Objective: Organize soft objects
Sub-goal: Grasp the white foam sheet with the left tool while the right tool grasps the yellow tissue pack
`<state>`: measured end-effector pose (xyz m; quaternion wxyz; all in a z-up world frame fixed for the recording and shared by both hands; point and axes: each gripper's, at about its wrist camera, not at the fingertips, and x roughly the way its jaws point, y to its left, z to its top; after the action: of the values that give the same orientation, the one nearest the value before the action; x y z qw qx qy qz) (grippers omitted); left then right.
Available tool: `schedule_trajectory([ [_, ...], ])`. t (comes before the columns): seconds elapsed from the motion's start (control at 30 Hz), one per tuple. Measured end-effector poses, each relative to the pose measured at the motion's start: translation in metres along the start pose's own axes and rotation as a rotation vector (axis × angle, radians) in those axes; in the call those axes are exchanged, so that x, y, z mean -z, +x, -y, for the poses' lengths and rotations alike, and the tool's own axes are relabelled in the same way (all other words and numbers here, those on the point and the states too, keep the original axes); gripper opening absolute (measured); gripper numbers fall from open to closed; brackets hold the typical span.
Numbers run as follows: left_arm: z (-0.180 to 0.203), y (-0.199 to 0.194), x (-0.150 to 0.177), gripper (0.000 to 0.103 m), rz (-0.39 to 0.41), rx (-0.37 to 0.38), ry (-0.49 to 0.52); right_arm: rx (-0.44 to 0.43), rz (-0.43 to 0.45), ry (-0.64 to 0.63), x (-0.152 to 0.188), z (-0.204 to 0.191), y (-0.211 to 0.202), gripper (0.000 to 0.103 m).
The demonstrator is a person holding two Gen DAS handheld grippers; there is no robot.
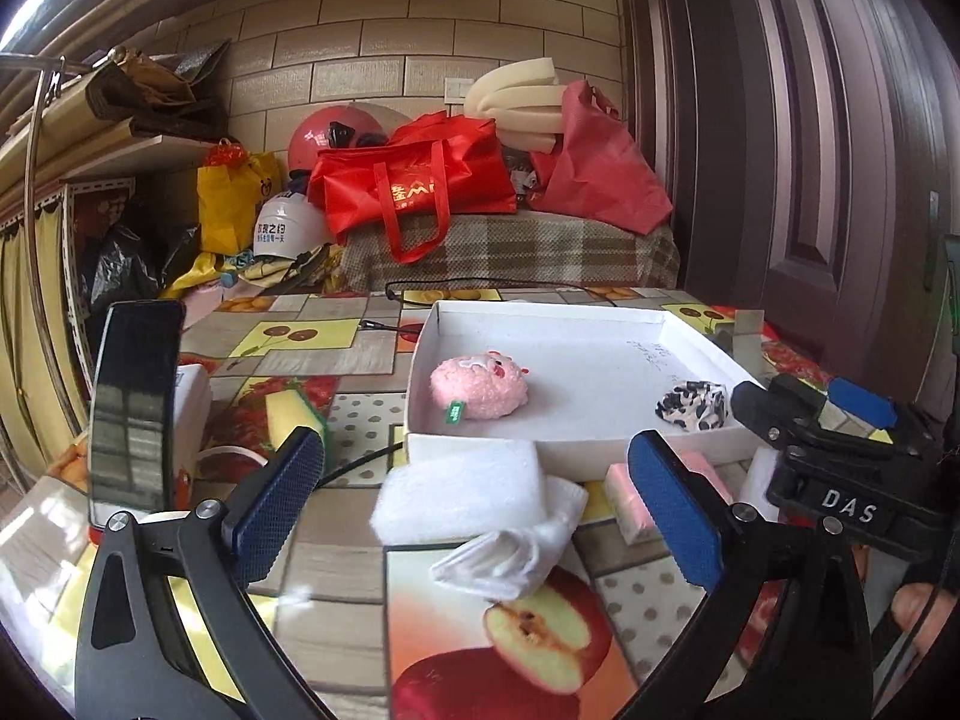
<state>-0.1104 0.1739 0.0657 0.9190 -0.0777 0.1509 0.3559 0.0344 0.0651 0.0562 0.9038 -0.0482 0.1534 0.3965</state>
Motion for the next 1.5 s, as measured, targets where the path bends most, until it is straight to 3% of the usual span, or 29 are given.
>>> schedule_trajectory([
  [0.2,-0.038,-0.012,0.011,0.103,-0.082,0.029,0.023,-0.037,-0.073,-0.007,0.016,0.018,-0.028,0.103],
  [0.37,-0.059,0.001,0.017,0.102,-0.202,0.077,0.033,0.017,-0.061,-0.008,0.027,0.052,-0.062,0.103],
  [0.5,-0.048,0.009,0.025,0.102,-0.283,0.181,0.132,0.094,-0.103,0.047,0.028,0.096,-0.077,0.103],
  [0.67,-0.013,0.02,0.034,0.092,-0.37,0.242,0.292,0.08,-0.162,0.144,0.033,0.15,-0.091,0.103],
  [0.77,-0.008,0.02,0.033,0.092,-0.361,0.25,0.31,0.072,-0.22,0.127,0.04,0.165,-0.095,0.103],
  [0.87,-0.016,0.023,0.03,0.092,-0.362,0.268,0.263,0.086,-0.305,0.08,0.052,0.171,-0.093,0.102],
  [0.97,-0.033,0.031,0.021,0.092,-0.338,0.217,0.215,0.111,-0.352,0.049,0.062,0.175,-0.092,0.102],
  [1.03,-0.043,0.038,0.017,0.092,-0.331,0.183,0.19,0.092,-0.382,0.045,0.064,0.174,-0.087,0.094],
  [1.2,-0.06,0.056,0.006,0.092,-0.309,0.17,0.114,0.102,-0.315,0.067,0.043,0.176,-0.083,0.093],
  [1.5,-0.027,0.094,0.002,0.092,-0.38,0.292,0.286,0.04,-0.448,0.034,0.041,0.177,-0.013,0.094],
])
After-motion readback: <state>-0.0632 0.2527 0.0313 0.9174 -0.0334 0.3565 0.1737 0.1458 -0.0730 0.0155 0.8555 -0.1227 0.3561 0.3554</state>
